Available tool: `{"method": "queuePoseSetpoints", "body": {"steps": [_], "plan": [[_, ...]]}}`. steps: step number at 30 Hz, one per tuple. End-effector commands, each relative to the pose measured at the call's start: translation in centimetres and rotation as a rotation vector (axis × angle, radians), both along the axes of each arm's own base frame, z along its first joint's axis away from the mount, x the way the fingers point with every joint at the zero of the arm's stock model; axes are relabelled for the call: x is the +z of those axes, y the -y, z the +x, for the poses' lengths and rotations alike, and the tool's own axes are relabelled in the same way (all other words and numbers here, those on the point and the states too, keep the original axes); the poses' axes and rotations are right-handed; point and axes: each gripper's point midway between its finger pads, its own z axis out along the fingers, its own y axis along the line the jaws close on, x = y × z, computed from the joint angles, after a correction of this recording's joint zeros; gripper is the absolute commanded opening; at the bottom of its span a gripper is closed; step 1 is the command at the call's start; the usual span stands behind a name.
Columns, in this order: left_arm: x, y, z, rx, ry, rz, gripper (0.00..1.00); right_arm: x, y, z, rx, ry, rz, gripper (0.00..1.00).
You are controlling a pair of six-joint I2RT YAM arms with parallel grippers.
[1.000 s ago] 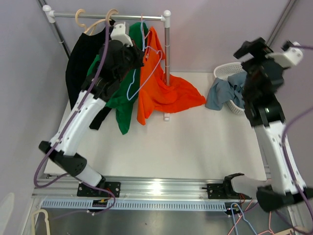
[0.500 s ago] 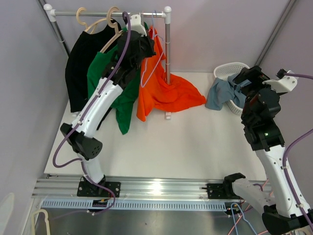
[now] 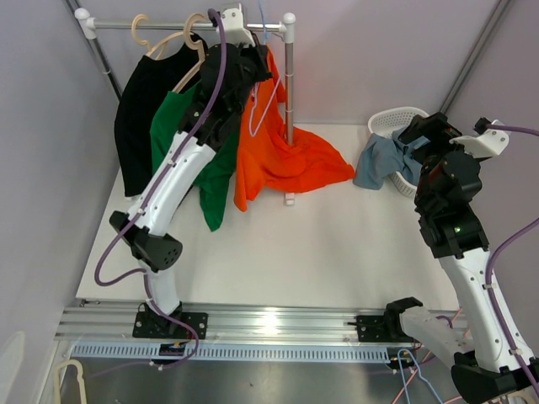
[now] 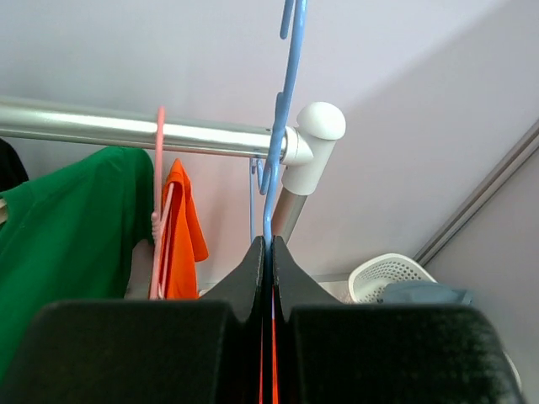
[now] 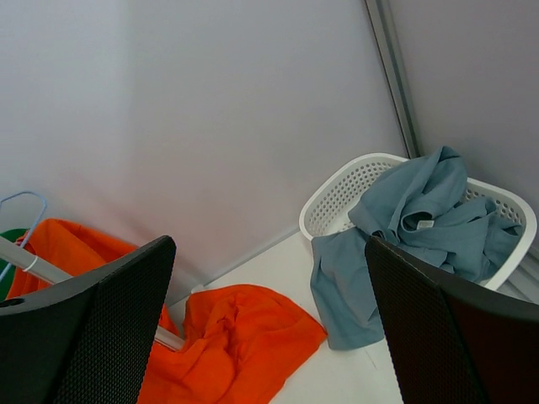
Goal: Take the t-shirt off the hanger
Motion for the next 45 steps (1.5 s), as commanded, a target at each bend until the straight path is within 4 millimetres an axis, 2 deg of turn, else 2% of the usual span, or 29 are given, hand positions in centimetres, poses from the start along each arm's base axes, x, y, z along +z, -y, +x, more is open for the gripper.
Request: {"method": "queuePoseSetpoints", "body": {"steps": [1, 2, 3, 4, 6, 14, 15, 16, 17, 19, 20, 22, 23, 24, 26, 27, 28, 29, 30, 33, 34, 37, 38, 40, 41, 42, 43, 44, 45], "plan": [[0.2, 1.0, 1.1, -0.011, 0.033, 0.018, 0.01, 1.3, -0.2, -0.5, 0.016, 0.045, 0.020, 0.99], [-1.5, 1.8, 2.0, -0.022, -0.003, 0.041, 0.01, 1.4, -0.1, -0.6, 0.015, 0.044, 0.015, 1.00], [-2.1, 2.0, 2.3, -0.021, -0.018, 0.049, 0.01, 1.6, -0.2, -0.7, 0.018, 0.047, 0.014, 1.00], [-1.6, 1.9, 2.3, -0.015, -0.014, 0.043, 0.01, 1.9, -0.1, -0.9, 0.016, 0.052, 0.015, 0.99], [-2.9, 1.8, 2.8, 0.005, -0.046, 0.048, 0.01, 2.1, -0.2, -1.0, 0.027, 0.055, 0.016, 0.99], [-3.2, 1.7, 2.4, -0.008, -0.057, 0.072, 0.01, 2.4, -0.9, -1.2, 0.064, 0.057, 0.036, 1.00], [-3.0, 1.7, 2.0, -0.017, -0.059, 0.073, 0.04, 2.4, -1.0, -1.2, 0.068, 0.057, 0.035, 0.99], [-2.8, 1.6, 1.6, -0.026, -0.059, 0.072, 0.18, 2.4, -1.1, -1.2, 0.071, 0.056, 0.034, 1.00], [-1.6, 1.3, 0.5, -0.046, -0.040, 0.061, 0.26, 2.3, -1.1, -1.1, 0.070, 0.052, 0.031, 1.00], [-1.2, 0.8, -0.3, -0.058, -0.021, 0.053, 0.44, 2.1, -1.3, -1.0, 0.075, 0.046, 0.027, 0.99], [1.1, 0.1, -2.1, -0.081, 0.022, 0.028, 0.51, 2.0, -1.4, -0.9, 0.081, 0.041, 0.020, 1.00], [2.1, -1.1, -3.2, -0.088, 0.034, 0.016, 0.64, 1.6, -1.7, -0.6, 0.091, 0.028, 0.015, 1.00], [2.5, -1.8, -3.8, -0.086, 0.031, 0.010, 0.67, 1.4, -1.9, -0.6, 0.094, 0.020, 0.013, 0.99], [3.9, -3.3, -4.8, -0.071, 0.051, -0.006, 0.70, 1.3, -2.0, -0.5, 0.100, 0.017, 0.012, 0.99], [3.5, -4.6, -5.1, -0.054, 0.043, -0.008, 0.73, 0.9, -2.1, -0.5, 0.104, 0.008, 0.012, 0.99], [1.9, -5.8, -4.9, -0.027, 0.019, 0.002, 0.78, 0.6, -2.1, -0.6, 0.107, 0.007, 0.016, 1.00], [3.3, -6.8, -5.2, -0.014, 0.053, -0.021, 0.81, 0.5, -2.3, -0.6, 0.114, 0.009, 0.020, 0.99], [1.3, -7.0, -4.4, -0.010, 0.021, -0.013, 0.82, 0.3, -2.4, -0.7, 0.122, 0.009, 0.024, 1.00], [0.9, -8.2, -3.8, 0.005, 0.012, -0.014, 0.84, 0.4, -2.6, -0.7, 0.137, 0.019, 0.032, 0.99], [-1.2, -8.8, -2.0, 0.015, -0.028, -0.005, 0.86, -0.1, -2.7, -0.6, 0.137, 0.013, 0.033, 0.99], [-2.6, -8.4, -1.0, 0.006, -0.051, 0.009, 0.88, -0.1, -2.7, -0.6, 0.139, 0.014, 0.032, 0.99], [-4.3, -7.2, 0.9, -0.024, -0.073, 0.027, 0.94, 0.1, -2.7, -0.6, 0.136, 0.016, 0.022, 0.99], [-4.7, -6.9, 1.4, -0.028, -0.080, 0.030, 0.95, 0.2, -2.6, -0.6, 0.135, 0.019, 0.019, 0.99], [-3.9, -6.3, 1.9, -0.049, -0.066, 0.027, 0.95, 0.5, -2.5, -0.7, 0.130, 0.024, 0.006, 0.99], [-5.1, -5.7, 2.9, -0.059, -0.087, 0.037, 0.95, 0.7, -2.3, -0.8, 0.122, 0.029, 0.005, 1.00], [-3.8, -5.5, 2.9, -0.065, -0.062, 0.025, 0.95, 0.7, -2.3, -0.8, 0.123, 0.029, 0.000, 0.99], [-4.0, -5.3, 3.2, -0.070, -0.067, 0.028, 0.95, 0.9, -2.3, -0.9, 0.123, 0.033, -0.001, 1.00], [-5.2, -4.9, 4.2, -0.070, -0.090, 0.036, 0.95, 0.9, -2.3, -0.9, 0.121, 0.034, -0.003, 0.99], [-4.5, -4.9, 4.4, -0.062, -0.079, 0.028, 0.95, 1.0, -2.2, -1.0, 0.119, 0.037, -0.005, 0.99]]}}
